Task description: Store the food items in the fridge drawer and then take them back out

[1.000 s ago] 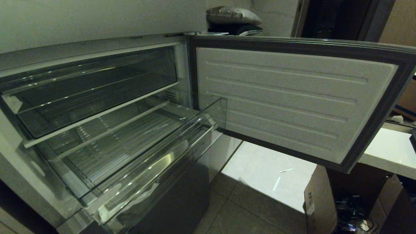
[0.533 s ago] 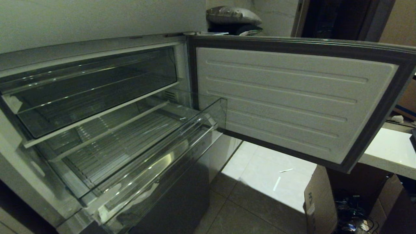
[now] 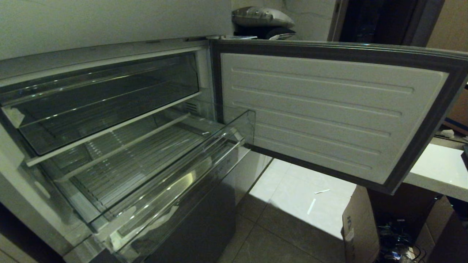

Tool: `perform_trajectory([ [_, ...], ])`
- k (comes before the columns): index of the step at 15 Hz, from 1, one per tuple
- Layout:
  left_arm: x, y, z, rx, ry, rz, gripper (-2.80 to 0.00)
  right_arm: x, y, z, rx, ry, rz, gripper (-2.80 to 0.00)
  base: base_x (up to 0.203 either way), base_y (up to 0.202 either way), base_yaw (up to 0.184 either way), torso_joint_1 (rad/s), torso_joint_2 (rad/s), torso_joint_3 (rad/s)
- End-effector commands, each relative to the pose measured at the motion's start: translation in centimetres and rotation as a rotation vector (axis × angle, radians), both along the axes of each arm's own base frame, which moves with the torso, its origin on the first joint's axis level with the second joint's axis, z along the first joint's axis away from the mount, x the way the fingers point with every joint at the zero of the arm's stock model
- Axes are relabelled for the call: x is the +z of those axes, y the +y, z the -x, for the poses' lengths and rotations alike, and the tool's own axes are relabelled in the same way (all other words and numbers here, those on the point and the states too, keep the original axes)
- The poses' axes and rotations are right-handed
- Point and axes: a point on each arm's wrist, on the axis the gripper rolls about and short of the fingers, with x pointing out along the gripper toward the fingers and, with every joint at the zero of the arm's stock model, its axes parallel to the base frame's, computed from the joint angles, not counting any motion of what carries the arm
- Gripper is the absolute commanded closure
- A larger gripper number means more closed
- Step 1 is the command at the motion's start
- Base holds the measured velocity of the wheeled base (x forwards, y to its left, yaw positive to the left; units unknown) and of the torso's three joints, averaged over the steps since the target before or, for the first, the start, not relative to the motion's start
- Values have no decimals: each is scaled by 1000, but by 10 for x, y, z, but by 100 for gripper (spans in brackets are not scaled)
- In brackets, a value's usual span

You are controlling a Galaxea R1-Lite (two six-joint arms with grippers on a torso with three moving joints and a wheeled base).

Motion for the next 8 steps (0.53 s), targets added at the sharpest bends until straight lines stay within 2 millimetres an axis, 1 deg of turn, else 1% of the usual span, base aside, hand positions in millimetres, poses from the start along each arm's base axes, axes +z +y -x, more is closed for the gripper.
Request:
perform_trajectory([
  [1, 0, 0, 0, 0, 1, 0, 0, -9, -17, -10, 3, 6, -4, -280, 0, 0, 0, 0, 0, 0],
  [2, 0, 0, 0, 0, 1, 0, 0, -11, -23, -14, 5, 12, 5, -280, 0, 0, 0, 0, 0, 0],
  [4, 0, 0, 0, 0, 1, 0, 0, -18, -36, -24, 28, 74, 78, -280, 0, 0, 0, 0, 0, 0],
  [6, 0, 0, 0, 0, 1, 0, 0, -26, -46, -32, 52, 132, 146, -280, 0, 0, 0, 0, 0, 0],
  [8, 0, 0, 0, 0, 1, 0, 0, -31, -53, -41, 68, 143, 159, -280, 0, 0, 0, 0, 0, 0],
])
